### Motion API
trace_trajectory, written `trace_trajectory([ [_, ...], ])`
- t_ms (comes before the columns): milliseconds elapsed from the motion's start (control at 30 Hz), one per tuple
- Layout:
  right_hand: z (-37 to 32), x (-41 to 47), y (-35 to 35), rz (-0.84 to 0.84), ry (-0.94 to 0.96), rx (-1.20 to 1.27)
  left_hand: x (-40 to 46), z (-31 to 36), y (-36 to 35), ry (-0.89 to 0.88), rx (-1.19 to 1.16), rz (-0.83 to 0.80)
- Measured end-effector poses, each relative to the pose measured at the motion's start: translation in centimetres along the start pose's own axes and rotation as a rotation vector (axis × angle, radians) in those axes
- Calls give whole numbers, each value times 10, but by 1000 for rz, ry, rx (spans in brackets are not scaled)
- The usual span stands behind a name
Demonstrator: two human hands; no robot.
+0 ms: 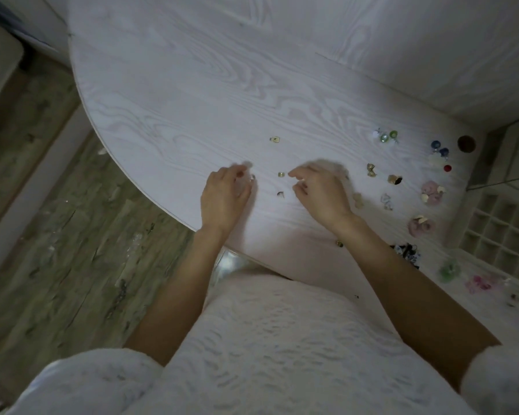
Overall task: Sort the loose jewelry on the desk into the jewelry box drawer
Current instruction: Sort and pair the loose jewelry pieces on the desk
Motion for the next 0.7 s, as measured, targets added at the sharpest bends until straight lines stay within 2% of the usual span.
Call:
trace_trajectory([
  [267, -8, 43, -25, -28, 100, -24, 11, 3, -13, 69, -111, -70],
  [500, 5, 48, -15, 1, 56, -26, 9, 1, -14, 59, -111, -97],
  [700, 3, 80, 5, 113, 95, -41, 7, 0, -15, 87, -171, -88],
])
Point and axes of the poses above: each hand's wrist, its own x-axis towards the middle knuckle, its own y-axis out of the back of the hand, z = x × y, the point moved 7 cm from there along x, towards the middle knuckle, and after that the axes turned 15 degrees about y, right-handed, at the moved point
